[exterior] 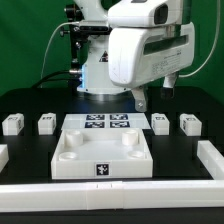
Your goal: Assemble one leg
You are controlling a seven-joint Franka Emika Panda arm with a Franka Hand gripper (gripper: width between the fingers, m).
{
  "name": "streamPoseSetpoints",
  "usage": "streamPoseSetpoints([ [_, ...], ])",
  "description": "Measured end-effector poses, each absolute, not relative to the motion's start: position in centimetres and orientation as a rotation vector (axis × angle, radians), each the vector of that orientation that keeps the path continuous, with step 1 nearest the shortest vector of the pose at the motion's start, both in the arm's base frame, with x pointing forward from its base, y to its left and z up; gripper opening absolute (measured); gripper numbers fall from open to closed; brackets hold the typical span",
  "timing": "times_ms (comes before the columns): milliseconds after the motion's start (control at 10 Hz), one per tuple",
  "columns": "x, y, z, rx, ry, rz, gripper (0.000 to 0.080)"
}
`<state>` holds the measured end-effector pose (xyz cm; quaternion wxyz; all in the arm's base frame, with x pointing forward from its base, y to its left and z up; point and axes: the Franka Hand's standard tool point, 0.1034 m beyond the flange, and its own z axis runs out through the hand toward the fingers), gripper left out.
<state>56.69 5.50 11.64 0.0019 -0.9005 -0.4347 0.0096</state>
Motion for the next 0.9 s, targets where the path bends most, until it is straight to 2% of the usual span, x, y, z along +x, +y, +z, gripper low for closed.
streamPoseSetpoints([
  [900, 56.69, 5.50, 11.63, -2.826, -1.364, 0.030, 0.0650],
])
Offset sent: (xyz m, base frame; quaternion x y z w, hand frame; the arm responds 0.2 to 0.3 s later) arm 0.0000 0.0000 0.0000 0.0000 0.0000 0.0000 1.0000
